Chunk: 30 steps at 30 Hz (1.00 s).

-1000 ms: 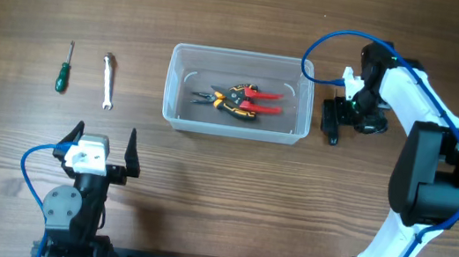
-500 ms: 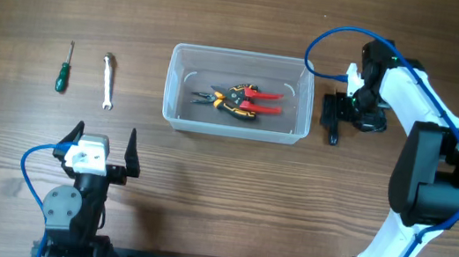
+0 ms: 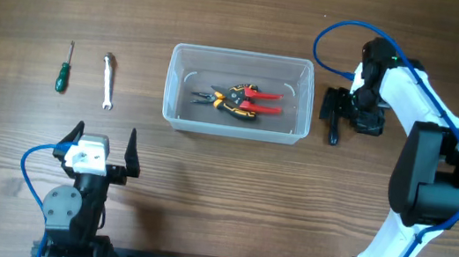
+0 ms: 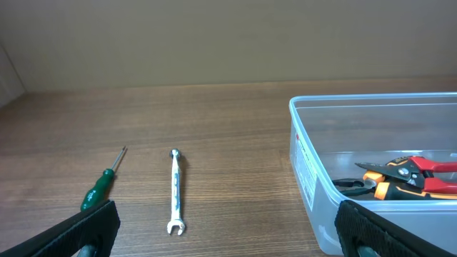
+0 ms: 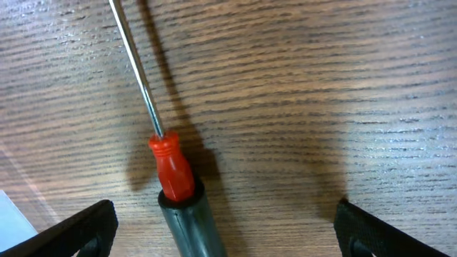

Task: Pack container
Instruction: 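Lower the right gripper and close it on the screwdriver handle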

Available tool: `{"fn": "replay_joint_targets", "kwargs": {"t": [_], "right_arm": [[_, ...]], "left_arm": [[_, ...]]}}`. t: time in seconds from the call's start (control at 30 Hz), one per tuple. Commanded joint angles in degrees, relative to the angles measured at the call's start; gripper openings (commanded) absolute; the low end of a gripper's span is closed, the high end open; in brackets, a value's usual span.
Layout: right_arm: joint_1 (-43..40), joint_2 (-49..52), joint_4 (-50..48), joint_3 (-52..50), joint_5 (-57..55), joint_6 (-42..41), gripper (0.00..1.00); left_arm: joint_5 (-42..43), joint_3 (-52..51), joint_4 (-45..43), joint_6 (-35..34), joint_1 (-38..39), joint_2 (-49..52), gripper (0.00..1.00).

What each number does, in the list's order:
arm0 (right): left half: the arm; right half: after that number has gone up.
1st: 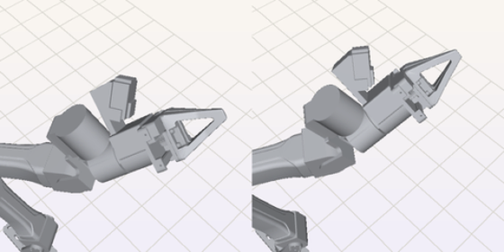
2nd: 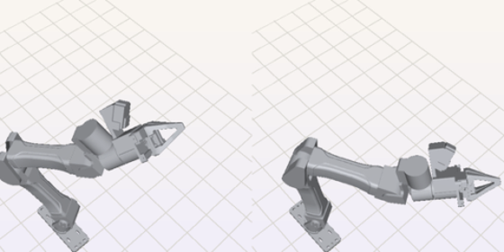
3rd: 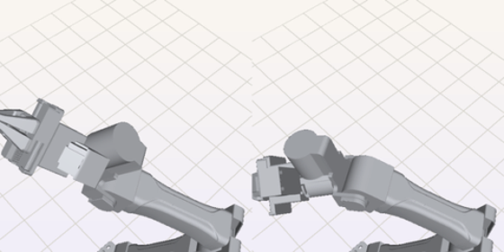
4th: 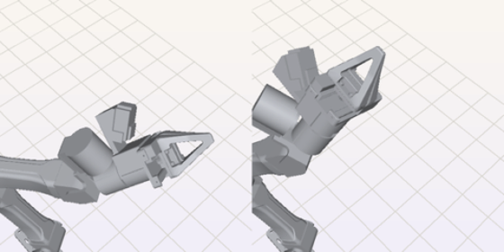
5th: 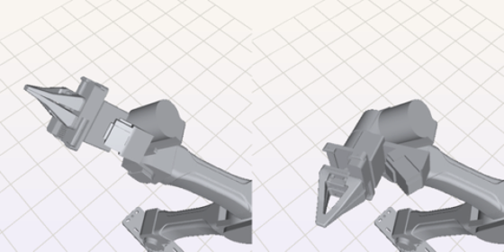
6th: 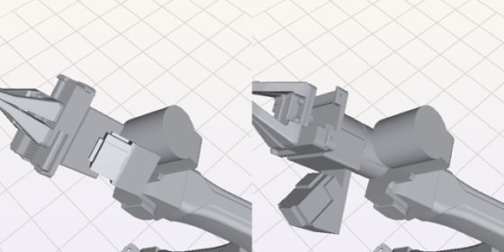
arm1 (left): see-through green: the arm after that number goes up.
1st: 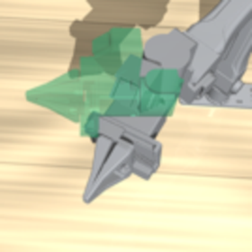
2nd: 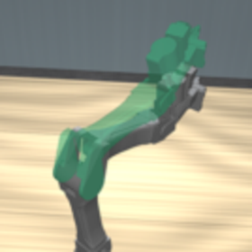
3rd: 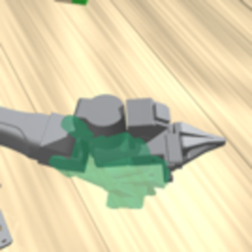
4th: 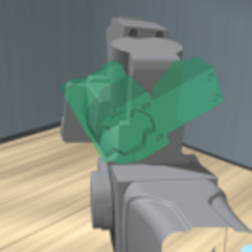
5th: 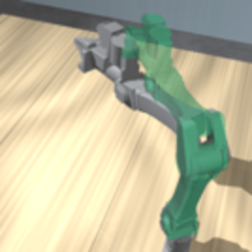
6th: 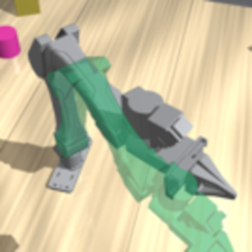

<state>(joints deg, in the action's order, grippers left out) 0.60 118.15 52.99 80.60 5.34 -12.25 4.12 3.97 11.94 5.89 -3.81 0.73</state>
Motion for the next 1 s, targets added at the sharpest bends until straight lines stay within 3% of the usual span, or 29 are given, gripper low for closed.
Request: {"fn": "replay_joint_targets", "kwargs": {"t": [0.0, 0.3, 0.67, 0.97], "right_arm": [[0.3, 1.5, -0.1, -0.6, 2.6, -3.0, 0.97], [-0.1, 1.5, 0.1, -0.6, 0.0, -2.3, 0.97], [-1.0, 1.5, 3.6, -0.6, -10.6, 8.1, 0.97], [-1.1, 1.5, 3.7, -0.6, -12.5, 8.4, 0.98]], "left_arm": [[-0.6, -0.3, -0.2, -0.6, 0.3, -0.5, 1.00], [-0.6, -0.3, -0.2, -0.6, 0.3, -0.5, 1.00], [-0.6, -0.3, -0.2, -0.6, 0.3, -0.5, 1.00], [-0.6, -0.3, -0.2, -0.6, 0.3, -0.5, 1.00]]}}
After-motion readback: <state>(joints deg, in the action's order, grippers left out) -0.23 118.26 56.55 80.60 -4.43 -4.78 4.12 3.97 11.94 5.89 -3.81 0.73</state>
